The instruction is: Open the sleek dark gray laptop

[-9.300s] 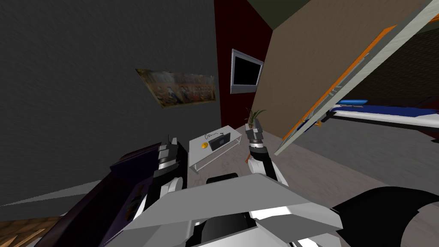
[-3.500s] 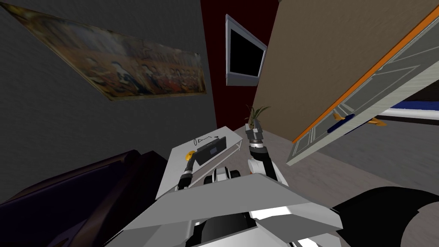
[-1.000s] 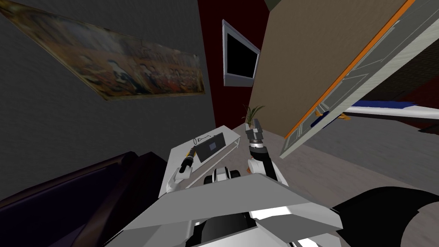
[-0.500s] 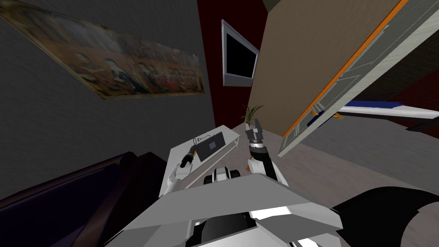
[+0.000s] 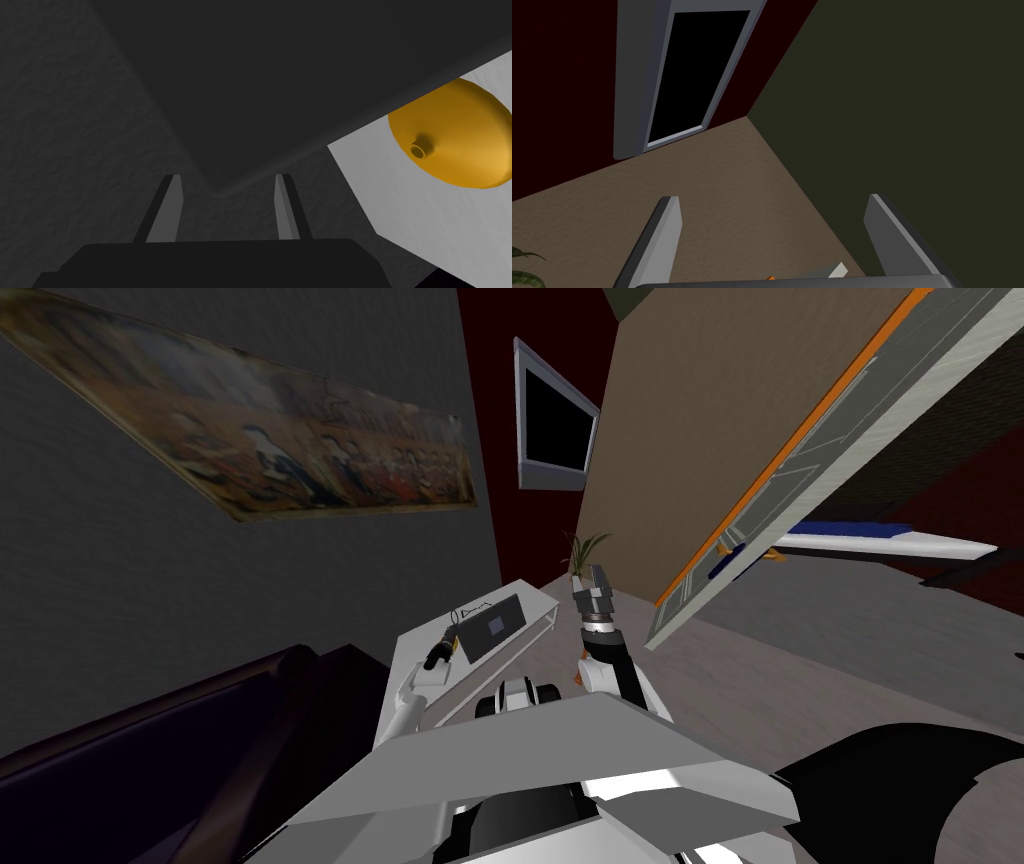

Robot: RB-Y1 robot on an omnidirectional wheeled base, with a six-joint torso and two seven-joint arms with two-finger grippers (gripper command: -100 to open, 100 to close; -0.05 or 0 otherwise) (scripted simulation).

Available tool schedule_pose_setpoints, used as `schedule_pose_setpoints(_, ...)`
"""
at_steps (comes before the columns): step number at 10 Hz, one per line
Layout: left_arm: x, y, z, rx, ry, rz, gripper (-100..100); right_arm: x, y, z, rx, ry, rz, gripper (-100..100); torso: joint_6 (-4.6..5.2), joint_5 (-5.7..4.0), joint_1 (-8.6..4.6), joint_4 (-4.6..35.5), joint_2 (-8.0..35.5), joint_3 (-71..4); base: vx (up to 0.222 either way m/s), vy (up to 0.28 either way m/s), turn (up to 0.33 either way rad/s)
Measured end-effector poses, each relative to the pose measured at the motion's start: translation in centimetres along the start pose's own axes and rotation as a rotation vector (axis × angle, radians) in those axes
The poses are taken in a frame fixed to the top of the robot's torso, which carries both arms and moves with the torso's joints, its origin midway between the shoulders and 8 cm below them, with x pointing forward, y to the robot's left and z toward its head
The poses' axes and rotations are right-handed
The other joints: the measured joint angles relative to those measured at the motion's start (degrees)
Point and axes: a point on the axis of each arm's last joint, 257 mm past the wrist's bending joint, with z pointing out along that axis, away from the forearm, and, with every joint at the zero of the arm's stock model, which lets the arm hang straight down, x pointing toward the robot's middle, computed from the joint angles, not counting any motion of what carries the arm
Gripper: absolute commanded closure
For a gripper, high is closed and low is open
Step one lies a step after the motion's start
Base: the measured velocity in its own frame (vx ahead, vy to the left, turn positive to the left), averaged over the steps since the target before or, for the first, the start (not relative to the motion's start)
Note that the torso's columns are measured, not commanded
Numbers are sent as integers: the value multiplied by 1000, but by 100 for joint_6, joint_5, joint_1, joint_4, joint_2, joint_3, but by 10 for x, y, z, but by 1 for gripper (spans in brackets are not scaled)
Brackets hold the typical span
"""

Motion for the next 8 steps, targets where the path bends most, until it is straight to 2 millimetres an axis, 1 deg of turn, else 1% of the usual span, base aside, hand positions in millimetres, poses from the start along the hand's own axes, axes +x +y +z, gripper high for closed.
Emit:
schedule_pose_setpoints(2, 4, -4, 13, -21, 10, -26, 100, 0, 0, 0, 0, 0, 0, 0, 4, -3, -12, -2, -15, -8, -14, 57, -37)
schedule_pose_setpoints(3, 6, -2, 17, -31, 13, -29, 100, 0, 0, 0, 0, 0, 0, 0, -7, -6, -26, -11, -14, -10, -20, 59, -65)
schedule_pose_setpoints(4, 8, -3, 23, -45, 17, -40, 100, 0, 0, 0, 0, 0, 0, 0, 10, -2, -17, -5, -12, -8, -12, 71, -72)
schedule_pose_setpoints(6, 9, 0, 30, -69, 24, -52, 100, 0, 0, 0, 0, 0, 0, 0, -9, 1, -17, -19, -7, -7, -5, 46, -40)
schedule_pose_setpoints(8, 12, -1, 40, -96, 32, -72, 100, 0, 0, 0, 0, 0, 0, 0, 1, 4, -15, -13, 6, 0, -5, 55, -41)
